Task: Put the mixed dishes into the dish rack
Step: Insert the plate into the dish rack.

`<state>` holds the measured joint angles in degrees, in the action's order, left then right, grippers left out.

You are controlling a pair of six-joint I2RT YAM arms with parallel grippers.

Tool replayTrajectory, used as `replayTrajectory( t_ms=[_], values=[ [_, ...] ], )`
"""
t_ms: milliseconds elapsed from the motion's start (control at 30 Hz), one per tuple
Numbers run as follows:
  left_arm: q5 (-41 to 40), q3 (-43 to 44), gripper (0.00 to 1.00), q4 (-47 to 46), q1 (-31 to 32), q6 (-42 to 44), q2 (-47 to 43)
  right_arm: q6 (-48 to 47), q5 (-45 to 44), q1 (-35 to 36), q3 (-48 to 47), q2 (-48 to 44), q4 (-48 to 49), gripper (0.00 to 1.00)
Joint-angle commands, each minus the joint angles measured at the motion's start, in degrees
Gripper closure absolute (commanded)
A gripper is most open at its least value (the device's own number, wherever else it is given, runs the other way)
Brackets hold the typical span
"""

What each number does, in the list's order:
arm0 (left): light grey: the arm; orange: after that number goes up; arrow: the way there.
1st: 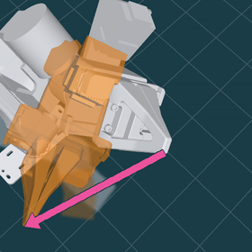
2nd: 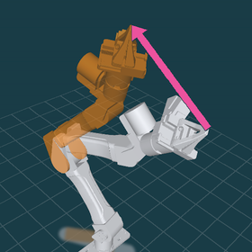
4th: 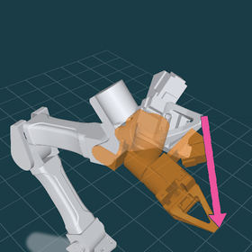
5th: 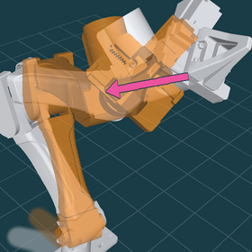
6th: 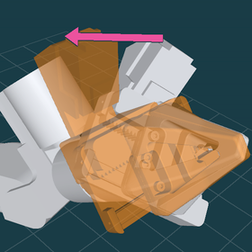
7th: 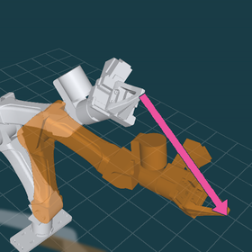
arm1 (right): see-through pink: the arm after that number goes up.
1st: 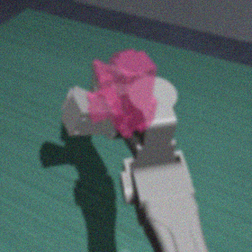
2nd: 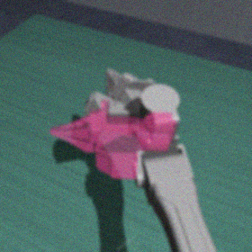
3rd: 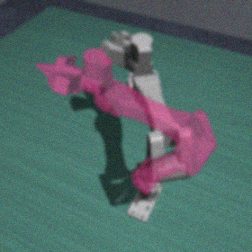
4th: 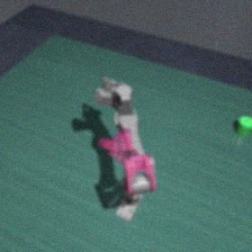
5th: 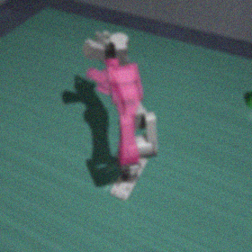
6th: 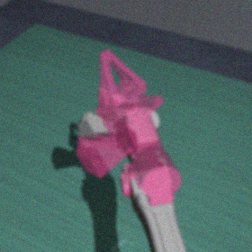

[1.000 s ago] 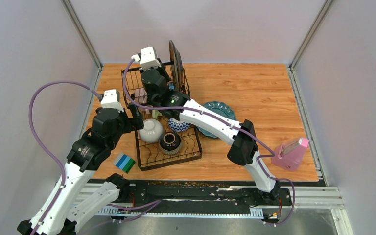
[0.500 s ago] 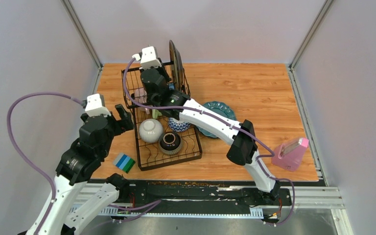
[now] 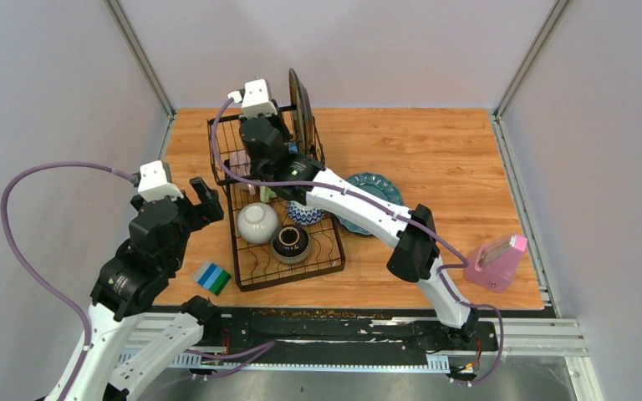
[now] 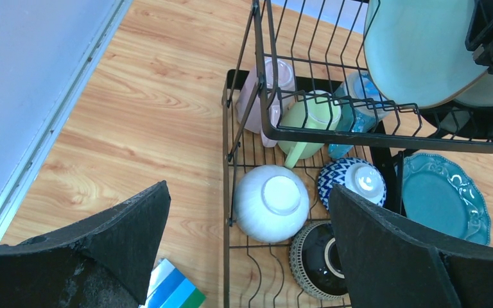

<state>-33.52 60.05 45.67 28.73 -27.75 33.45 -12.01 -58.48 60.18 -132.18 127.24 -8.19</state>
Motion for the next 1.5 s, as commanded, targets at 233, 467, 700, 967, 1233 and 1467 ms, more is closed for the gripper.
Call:
replayTrajectory(
  t_ms=[233, 467, 700, 967, 1233, 1467],
  values=[
    [0.3, 0.3, 0.00, -0.7, -0.4, -0.2, 0.4, 2.1, 0.3, -0.6, 0.1, -3.5, 2.5, 0.71],
    [0.7, 0.2, 0.00, -0.9, -0.3, -0.2, 1.0, 2.9, 0.8, -0.5, 0.8, -4.7, 2.3, 0.66],
    [1.2, 0.3, 0.00, -1.0, -0.3, -0.3, 1.0, 3.8, 1.9, -0.4, 1.7, -5.8, 1.6, 0.66],
    [2.5, 0.4, 0.00, -1.3, -0.3, -0.1, 1.3, 6.0, 3.9, -0.3, 2.3, -7.8, -0.6, 0.64],
    [3.5, 0.2, 0.00, -1.5, -0.3, -0.3, 1.5, 6.3, 5.1, -0.4, 2.9, -8.7, -1.0, 0.65],
    [3.9, 0.3, 0.00, -1.6, -0.3, -0.2, 1.7, 6.4, 5.4, -0.4, 2.6, -8.6, -1.6, 0.69]
  ],
)
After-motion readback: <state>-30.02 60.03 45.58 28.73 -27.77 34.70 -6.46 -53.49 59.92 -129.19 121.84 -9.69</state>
